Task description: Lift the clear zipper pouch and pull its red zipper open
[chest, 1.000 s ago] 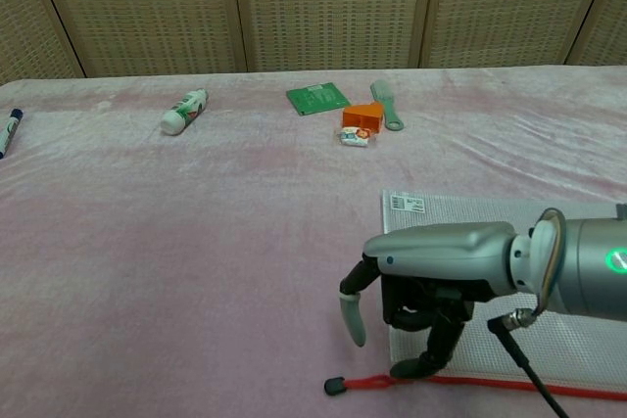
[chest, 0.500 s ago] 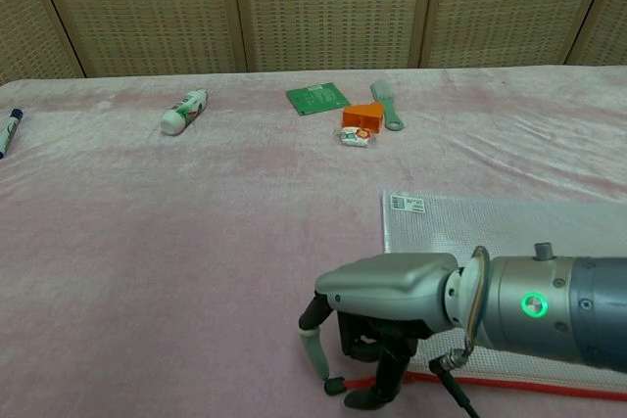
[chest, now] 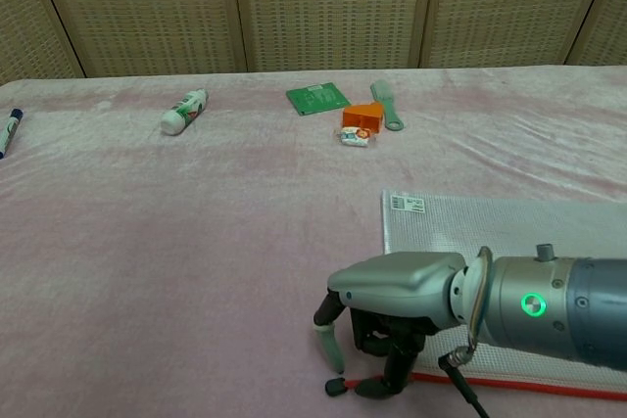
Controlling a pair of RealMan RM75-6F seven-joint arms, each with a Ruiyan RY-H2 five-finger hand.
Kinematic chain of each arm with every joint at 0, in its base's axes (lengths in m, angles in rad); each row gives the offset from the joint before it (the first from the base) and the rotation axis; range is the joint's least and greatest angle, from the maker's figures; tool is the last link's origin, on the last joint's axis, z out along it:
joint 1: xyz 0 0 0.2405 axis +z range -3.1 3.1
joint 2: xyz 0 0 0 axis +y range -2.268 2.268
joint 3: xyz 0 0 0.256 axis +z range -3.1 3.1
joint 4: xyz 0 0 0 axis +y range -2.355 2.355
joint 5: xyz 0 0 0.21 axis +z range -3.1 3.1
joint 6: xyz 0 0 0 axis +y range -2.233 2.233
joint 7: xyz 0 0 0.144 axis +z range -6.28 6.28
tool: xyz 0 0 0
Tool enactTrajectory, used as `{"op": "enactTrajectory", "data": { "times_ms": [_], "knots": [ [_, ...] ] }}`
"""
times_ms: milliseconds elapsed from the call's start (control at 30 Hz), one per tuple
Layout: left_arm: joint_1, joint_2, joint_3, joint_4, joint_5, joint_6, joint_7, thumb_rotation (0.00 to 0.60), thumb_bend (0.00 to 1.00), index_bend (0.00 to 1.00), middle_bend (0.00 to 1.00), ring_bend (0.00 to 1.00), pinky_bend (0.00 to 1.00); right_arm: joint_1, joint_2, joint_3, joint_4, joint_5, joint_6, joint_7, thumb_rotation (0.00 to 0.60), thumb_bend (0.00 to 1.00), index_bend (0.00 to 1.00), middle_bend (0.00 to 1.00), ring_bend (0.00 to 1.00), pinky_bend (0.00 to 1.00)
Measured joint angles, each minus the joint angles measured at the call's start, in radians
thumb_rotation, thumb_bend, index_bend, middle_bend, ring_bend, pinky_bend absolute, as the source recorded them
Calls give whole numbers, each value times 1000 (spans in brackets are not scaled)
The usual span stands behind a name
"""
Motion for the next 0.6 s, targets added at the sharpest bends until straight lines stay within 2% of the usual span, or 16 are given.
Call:
{"op": "enactTrajectory", "data": {
  "times_ms": [267, 600],
  "knots": [
    [-2, -3, 3, -1, 3, -1, 9, 600, 0, 0, 0, 0, 0, -8, 10, -17, 4, -10, 4, 22, 600, 518, 543, 1000, 968, 1000],
    [-4, -4, 4, -2, 0, -5, 10, 600, 0, 0, 0, 0, 0, -16, 7, -31, 26, -36, -7, 53, 600, 582, 588, 1000, 968, 1000]
  ]
}}
